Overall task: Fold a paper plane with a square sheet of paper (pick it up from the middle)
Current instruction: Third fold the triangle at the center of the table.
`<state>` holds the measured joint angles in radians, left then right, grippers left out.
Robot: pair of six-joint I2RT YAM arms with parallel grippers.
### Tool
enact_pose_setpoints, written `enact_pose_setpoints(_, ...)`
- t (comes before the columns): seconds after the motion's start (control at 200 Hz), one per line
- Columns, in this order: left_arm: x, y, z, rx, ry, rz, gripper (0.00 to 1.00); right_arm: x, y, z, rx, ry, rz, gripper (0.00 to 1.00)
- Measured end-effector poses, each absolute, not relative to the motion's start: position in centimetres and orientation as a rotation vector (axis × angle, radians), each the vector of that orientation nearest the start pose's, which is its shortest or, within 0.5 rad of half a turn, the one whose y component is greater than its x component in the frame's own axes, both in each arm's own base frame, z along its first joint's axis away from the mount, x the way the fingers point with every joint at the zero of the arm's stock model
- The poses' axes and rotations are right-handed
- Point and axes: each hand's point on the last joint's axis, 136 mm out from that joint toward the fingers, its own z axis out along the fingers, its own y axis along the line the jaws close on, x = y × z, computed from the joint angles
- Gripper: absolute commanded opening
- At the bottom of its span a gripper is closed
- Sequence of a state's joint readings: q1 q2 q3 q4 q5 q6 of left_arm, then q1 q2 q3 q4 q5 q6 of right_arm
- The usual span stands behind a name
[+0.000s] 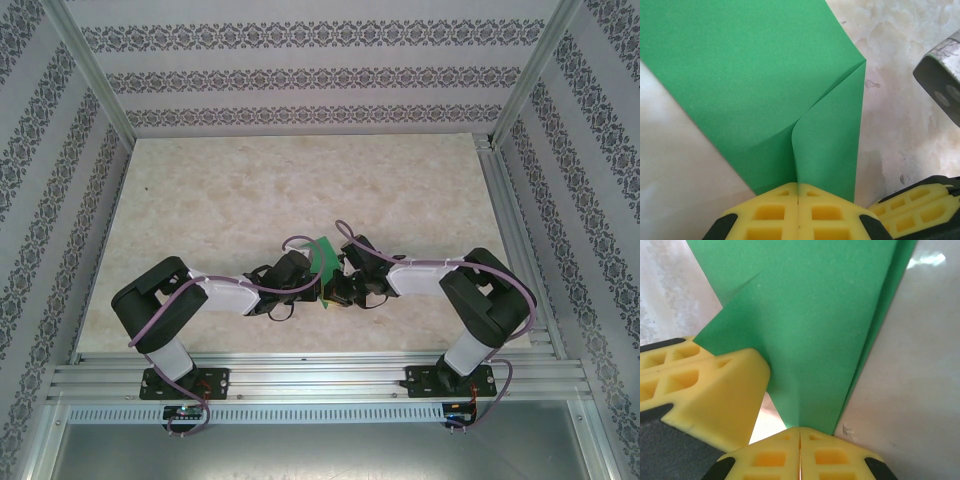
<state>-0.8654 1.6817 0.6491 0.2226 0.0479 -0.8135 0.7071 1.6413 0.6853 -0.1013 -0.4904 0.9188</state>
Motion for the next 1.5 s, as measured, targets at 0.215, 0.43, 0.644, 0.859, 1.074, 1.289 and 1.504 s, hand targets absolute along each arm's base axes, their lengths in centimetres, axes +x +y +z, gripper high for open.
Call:
enact_pose_setpoints(0.215, 25.0, -30.7, 1.8, 0.091, 2.551, -0.800, 0.06, 21.0, 28.7, 3.4, 0.102, 2.892, 1.126, 0.09)
enact_pose_setpoints(0.43, 25.0, -30.6, 1.8, 0.093, 2.552, -0.794, 0.06, 20.9, 29.1, 2.8, 0.134, 2.880, 1.168, 0.08)
enact_pose_setpoints(0.644, 25.0, -30.5, 1.7, 0.112, 2.550, -0.785, 0.06, 20.8, 29.1, 2.0, 0.142, 2.890, 1.155, 0.08)
enact_pose_setpoints(0.859, 25.0, -30.6, 1.8, 0.113, 2.549, -0.786, 0.06, 20.7, 28.9, 1.9, 0.145, 2.889, 1.137, 0.08)
enact_pose_setpoints(1.074, 25.0, -30.7, 1.8, 0.114, 2.548, -0.790, 0.06, 19.6, 28.7, 1.3, 0.131, 2.921, 1.107, 0.08)
enact_pose_setpoints(1.289, 25.0, -30.7, 1.8, 0.114, 2.548, -0.790, 0.06, 19.6, 28.6, 1.2, 0.130, 2.923, 1.089, 0.08)
enact_pose_setpoints(1.504, 25.0, -30.7, 1.8, 0.115, 2.549, -0.790, 0.06, 19.4, 28.4, 1.5, 0.140, 2.915, 1.095, 0.09)
